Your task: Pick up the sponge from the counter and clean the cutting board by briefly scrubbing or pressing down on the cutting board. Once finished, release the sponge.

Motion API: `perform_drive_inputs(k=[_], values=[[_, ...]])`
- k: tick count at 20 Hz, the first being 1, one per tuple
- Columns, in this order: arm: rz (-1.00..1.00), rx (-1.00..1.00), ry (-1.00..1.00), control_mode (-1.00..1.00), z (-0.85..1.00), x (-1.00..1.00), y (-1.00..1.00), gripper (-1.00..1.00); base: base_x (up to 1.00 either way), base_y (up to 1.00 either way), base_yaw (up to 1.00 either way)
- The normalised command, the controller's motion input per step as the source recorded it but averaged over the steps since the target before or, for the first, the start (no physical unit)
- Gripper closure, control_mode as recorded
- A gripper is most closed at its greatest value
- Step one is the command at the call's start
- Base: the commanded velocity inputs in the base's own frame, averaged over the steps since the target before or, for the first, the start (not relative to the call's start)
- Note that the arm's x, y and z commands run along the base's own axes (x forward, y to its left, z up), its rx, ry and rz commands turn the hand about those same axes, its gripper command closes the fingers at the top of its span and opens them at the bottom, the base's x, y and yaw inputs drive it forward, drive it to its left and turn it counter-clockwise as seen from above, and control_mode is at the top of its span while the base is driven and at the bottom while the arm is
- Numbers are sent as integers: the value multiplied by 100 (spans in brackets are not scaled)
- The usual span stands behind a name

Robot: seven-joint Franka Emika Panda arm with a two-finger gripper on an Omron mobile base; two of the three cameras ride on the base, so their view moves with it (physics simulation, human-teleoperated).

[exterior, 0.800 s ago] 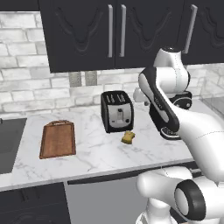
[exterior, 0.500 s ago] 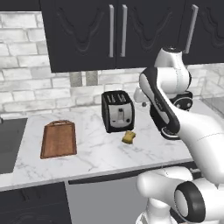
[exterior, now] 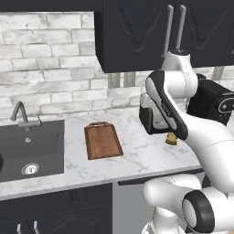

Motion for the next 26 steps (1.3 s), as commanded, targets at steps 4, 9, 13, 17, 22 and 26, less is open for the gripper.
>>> perform_drive_inputs(k=[4,9,13,17,22,26], values=[[0,0,0,100,0,0,0,-100,10,41,-4],[0,0,0,100,0,0,0,-100,26,25,-3],[0,0,0,100,0,0,0,-100,48,0,0],[0,0,0,100,0,0,0,-100,59,-1,0],[0,0,0,100,0,0,0,-100,67,0,0],[0,0,0,100,0,0,0,-100,58,0,0]])
